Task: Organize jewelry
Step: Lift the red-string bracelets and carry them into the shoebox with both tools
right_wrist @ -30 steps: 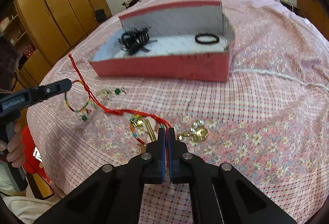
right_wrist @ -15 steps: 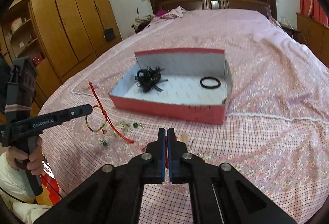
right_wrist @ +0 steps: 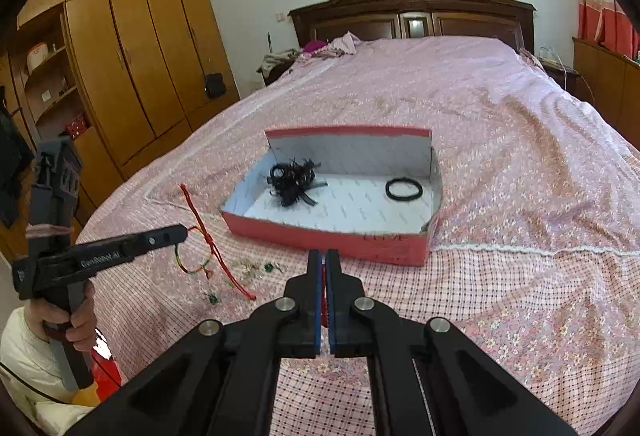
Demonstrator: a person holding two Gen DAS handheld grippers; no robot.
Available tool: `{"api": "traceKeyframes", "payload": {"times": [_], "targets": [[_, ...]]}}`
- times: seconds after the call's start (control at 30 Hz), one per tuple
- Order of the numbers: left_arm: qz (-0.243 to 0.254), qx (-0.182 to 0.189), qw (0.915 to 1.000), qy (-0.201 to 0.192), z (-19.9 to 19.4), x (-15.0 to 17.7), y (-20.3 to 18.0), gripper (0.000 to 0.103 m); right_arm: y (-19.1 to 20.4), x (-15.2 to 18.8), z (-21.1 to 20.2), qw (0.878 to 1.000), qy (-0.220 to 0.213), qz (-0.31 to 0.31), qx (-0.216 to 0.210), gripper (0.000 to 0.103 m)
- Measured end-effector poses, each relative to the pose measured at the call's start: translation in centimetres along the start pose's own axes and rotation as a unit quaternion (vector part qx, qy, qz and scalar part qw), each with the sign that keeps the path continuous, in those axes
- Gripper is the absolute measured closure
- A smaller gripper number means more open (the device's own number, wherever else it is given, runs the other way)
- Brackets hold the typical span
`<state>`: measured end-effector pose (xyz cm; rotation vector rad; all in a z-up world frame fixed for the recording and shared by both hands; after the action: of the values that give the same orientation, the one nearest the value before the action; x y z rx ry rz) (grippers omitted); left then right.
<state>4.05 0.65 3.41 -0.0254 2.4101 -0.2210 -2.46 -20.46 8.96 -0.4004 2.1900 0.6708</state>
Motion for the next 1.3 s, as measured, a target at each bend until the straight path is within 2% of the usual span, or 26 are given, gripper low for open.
{"api": "traceKeyframes", "payload": {"times": [0.2, 0.43, 0.7, 1.03, 1.3], "targets": [[0.007, 0.002, 0.9999, -0.008, -0.5, -0.5, -0.4, 0.103, 0.6, -1.4, -1.1, 1.0, -0.018, -0.018, 0.001, 0.1], [0.018, 0.002, 0.9994, -0.029, -1.3, -1.9, -0.9, 0.103, 0.9, -2.2, -0.8, 0.999, -0.019, -0.03, -0.001, 0.1], [0.029, -0.002, 0.9983, -0.051, -1.5, -4.4, -1.4, 0.103, 0.6, -4.0, -0.6, 0.999, -0.031, -0.04, 0.004, 0.1], [0.039, -0.018, 0.9967, -0.068, 0.3, -8.3, -1.9, 0.103, -0.7, -7.3, 1.3, 0.998, -0.041, -0.048, 0.014, 0.1], [0.042, -0.031, 0.9969, -0.058, 3.3, -9.4, -2.4, 0.103, -2.7, -8.3, 4.4, 0.999, -0.025, -0.035, 0.025, 0.1]]}}
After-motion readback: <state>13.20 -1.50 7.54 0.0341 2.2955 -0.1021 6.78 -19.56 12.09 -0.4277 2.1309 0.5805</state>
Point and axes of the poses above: each gripper's, at about its wrist camera, not at the fingertips, and z roughly the way its jaws point, y to its left, x to its underside, the point moved 3 cm from there along z, roughly the way its jaws point, and after that the axes turned 15 degrees about -x, right-handed, at the moved point
